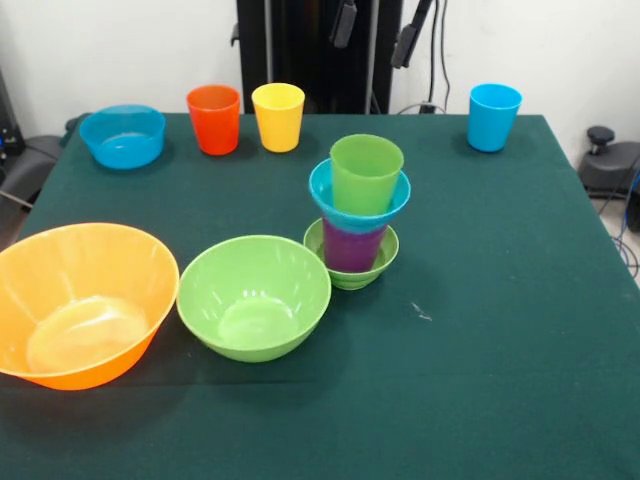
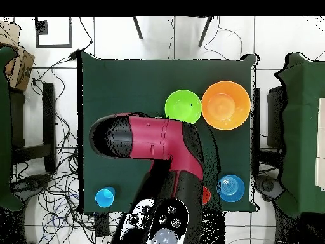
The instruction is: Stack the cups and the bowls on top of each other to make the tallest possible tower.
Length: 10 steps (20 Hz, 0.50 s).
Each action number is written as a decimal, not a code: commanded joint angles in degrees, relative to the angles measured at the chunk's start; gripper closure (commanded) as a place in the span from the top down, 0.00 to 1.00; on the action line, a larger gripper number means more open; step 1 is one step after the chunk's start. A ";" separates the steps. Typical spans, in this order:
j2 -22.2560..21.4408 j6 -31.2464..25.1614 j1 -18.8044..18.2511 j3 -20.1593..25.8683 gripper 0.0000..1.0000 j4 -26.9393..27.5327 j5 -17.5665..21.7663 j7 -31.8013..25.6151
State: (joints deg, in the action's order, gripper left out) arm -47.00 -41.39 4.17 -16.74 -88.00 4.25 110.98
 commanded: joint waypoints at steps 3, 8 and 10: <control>1.89 -4.22 -0.64 4.98 1.00 -3.57 3.35 -1.46; 2.09 -3.81 -0.71 5.21 1.00 -3.70 3.20 -1.35; 1.97 -3.98 -0.49 5.12 1.00 -3.72 3.11 -1.08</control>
State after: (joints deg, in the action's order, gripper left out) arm -47.00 -41.39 4.17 -16.74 -88.00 4.25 110.98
